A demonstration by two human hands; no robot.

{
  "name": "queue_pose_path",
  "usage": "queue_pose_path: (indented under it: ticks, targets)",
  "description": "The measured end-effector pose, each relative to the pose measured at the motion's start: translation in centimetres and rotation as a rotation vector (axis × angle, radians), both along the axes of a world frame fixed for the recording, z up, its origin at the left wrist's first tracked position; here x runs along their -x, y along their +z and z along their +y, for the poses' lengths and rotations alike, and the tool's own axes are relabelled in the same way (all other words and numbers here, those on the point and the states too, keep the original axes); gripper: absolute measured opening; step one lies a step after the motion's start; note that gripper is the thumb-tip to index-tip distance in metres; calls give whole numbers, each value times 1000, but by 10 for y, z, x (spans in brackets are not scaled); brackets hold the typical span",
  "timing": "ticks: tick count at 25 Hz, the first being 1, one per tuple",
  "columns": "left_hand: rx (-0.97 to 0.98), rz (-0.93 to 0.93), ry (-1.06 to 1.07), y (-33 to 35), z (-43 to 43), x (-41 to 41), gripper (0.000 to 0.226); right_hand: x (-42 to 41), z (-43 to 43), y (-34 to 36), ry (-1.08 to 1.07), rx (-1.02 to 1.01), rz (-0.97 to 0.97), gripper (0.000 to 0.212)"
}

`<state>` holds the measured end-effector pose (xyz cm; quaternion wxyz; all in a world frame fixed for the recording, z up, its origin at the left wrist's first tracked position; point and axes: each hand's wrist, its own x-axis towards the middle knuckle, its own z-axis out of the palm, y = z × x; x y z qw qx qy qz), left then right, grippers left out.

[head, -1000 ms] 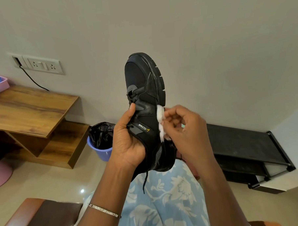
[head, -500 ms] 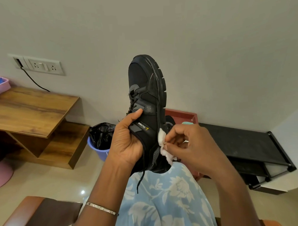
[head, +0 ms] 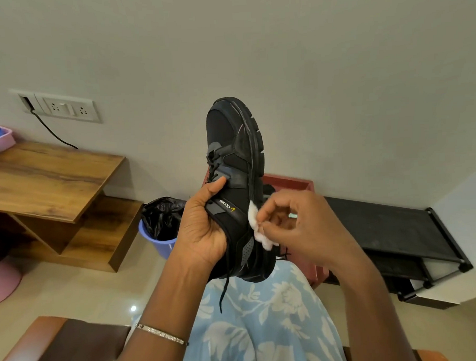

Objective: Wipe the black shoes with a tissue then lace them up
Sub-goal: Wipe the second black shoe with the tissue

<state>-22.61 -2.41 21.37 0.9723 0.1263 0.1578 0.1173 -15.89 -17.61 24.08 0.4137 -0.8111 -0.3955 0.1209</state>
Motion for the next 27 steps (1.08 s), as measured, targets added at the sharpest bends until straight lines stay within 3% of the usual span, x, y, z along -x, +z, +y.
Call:
queue_pose_path:
  ticks: [3,9,11,14,17,23,27]
  targets:
    - [-7,28,-17,0,-1,-1,22,-2,-2,6,46,111,15,13]
    - [58,-34,-82,-1,-6,1,28,-10,26,-1,-307,-324,-52,10]
    - [82,-54,-72,-5,-2,2,32,-6,25,-6,-246,-255,-41,13]
    - [81,-19,-22,-10,5,4,30,5,5,-8,-55,34,-49,18]
    - [95,-47,-7,-14,6,2,43,16,-5,-4,-13,195,-124,17]
    - [103,-23,-55,-16,-6,-1,31,41,-3,4,-32,114,-26,15]
    - [142,-79,-162,-19,-13,2,33,54,32,-9,-174,-43,-229,11]
